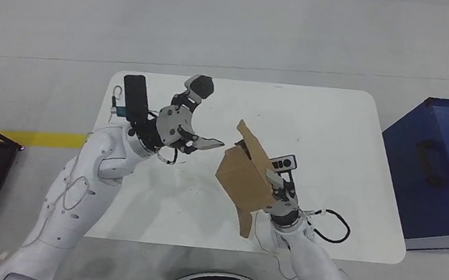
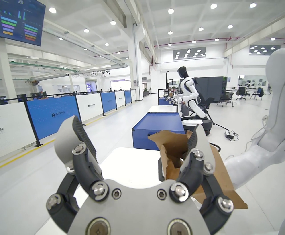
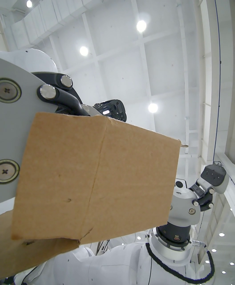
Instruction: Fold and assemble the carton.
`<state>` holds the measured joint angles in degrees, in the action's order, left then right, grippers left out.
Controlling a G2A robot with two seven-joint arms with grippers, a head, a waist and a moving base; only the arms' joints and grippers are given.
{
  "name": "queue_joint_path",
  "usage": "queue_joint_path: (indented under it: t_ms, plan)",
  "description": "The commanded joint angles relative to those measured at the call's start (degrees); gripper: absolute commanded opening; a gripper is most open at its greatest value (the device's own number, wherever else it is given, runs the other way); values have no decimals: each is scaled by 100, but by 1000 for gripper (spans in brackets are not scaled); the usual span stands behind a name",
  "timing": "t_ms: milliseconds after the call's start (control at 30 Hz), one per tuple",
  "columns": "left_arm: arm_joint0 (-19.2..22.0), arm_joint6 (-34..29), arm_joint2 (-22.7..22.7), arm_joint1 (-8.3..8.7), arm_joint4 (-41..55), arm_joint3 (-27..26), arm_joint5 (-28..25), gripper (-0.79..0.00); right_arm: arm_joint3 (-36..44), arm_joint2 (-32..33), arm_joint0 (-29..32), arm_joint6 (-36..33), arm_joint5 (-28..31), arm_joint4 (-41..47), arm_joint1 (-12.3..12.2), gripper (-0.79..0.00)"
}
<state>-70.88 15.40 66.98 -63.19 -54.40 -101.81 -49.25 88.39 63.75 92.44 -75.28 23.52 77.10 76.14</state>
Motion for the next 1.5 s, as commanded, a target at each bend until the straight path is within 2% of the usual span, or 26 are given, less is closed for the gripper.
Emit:
queue_joint_path:
  t_ms: [0, 333, 500, 733, 833, 933, 1067, 1200, 1233, 1467]
  plan:
    - [82, -167, -158, -25, 9, 38, 12, 0, -7, -9, -18, -11, -19, -26, 9, -785]
    - [370, -687, -538, -94, -27, 315, -160, 0, -1, 127, 36, -124, -61, 26, 27, -785]
    - [459, -575, -531, -112, 77, 339, -323, 0, 16, 231, 53, -132, -35, 29, 30, -785]
    - [456, -588, -519, -112, 67, 334, -287, 0, 16, 231, 53, -132, -35, 29, 30, -785]
    - [308, -778, -208, -77, 325, 368, 211, 0, 22, 342, 27, 58, 98, -323, 9, -785]
    - [27, -1088, 157, -20, 1052, 361, 502, 0, 114, 587, 110, 62, 201, -800, -49, -785]
    - [-481, -2295, 426, 74, 2848, 330, 1038, 0, 280, 992, 282, -45, 458, -1596, -145, -785]
    - [-922, -3765, 623, 155, 5221, 59, 2336, 0, 562, 1307, 448, 108, 655, -2290, -213, -785]
    - [-965, -4021, 714, 176, 5489, -93, 2574, 0, 617, 1375, 491, 199, 746, -2464, -225, -785]
    - [-965, -4021, 714, 176, 5489, -93, 2574, 0, 648, 1406, 524, 258, 805, -2548, -229, -785]
